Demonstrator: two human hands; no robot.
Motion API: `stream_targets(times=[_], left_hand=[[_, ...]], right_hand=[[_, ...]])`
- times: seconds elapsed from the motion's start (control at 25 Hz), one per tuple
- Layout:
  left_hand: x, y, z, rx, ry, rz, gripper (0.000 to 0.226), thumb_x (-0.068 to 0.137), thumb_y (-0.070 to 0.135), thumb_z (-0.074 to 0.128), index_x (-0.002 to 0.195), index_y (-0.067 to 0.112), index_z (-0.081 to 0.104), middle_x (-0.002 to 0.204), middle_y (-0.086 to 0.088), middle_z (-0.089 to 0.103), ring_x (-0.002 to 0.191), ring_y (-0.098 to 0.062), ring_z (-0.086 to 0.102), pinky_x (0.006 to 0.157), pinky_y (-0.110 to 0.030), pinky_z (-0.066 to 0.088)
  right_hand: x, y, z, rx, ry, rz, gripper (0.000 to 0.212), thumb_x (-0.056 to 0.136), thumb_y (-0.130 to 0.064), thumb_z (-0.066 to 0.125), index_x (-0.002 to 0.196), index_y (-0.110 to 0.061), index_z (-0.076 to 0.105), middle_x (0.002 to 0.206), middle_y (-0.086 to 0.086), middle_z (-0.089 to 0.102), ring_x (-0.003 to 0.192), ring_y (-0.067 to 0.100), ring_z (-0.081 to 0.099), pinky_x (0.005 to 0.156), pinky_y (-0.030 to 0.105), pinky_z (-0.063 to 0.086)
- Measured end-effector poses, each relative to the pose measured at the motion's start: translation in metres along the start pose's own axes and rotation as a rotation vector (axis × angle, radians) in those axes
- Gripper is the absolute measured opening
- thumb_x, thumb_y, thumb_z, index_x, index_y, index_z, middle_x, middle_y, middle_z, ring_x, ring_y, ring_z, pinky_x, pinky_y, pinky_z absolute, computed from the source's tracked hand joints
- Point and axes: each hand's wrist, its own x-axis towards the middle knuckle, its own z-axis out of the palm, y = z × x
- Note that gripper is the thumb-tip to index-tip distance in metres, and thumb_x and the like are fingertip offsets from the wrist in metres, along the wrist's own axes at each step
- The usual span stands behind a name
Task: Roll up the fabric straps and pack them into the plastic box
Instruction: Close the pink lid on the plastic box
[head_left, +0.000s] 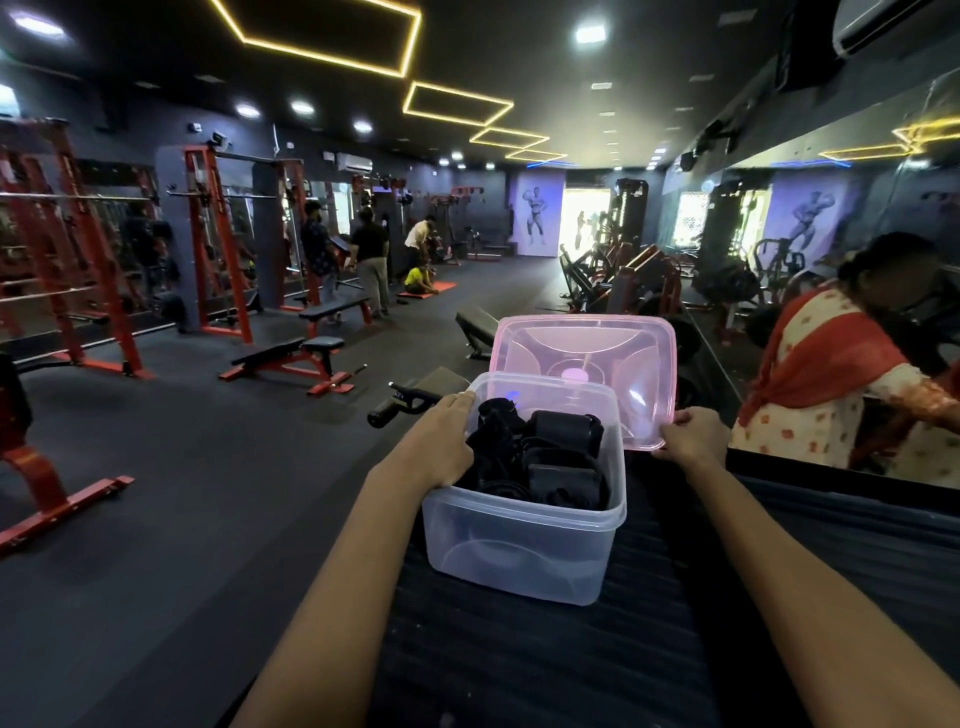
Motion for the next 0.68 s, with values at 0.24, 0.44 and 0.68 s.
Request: stream_targets(times=[0.24, 0.44, 0.68], left_hand=[[-0.003, 0.004, -0.001, 0.000, 0.110, 0.049, 0.053, 0.091, -0.004, 0.042, 0.144, 0.002, 0.036, 0.147, -0.012, 0.041, 0.134, -0.025, 0.039, 0.105, -0.021, 0.026], [-0.009, 0.011, -0.006, -0.219, 0.385, 0.087, 0.029, 0.097, 0.008, 0.046, 0.121, 0.002, 0.061, 0.118, -0.014, 0.065, 0.108, -0.026, 0.059, 0.079, -0.017, 0.035], [0.001, 0.044, -0.029, -1.137, 0.297, -0.262, 0.032, 0.101, 0.034, 0.043, 0.098, 0.005, 0.058, 0.095, -0.015, 0.064, 0.086, -0.021, 0.066, 0.076, -0.028, 0.053]], right_hand=[[-0.024, -0.042, -0.030, -0.068, 0.183, -0.262, 0.009, 0.080, -0.004, 0.061, 0.087, -0.006, 0.065, 0.092, 0.017, 0.065, 0.084, 0.033, 0.064, 0.072, 0.031, 0.048], [-0.060, -0.080, -0.051, -0.325, 0.193, -0.683, 0.015, 0.084, -0.001, 0.058, 0.099, 0.002, 0.062, 0.099, 0.019, 0.062, 0.087, 0.034, 0.059, 0.069, 0.035, 0.043], [-0.109, -0.083, -0.053, -0.759, 0.150, -1.236, 0.033, 0.063, 0.003, 0.078, 0.093, -0.002, 0.065, 0.083, 0.013, 0.064, 0.074, 0.034, 0.062, 0.046, 0.036, 0.049]])
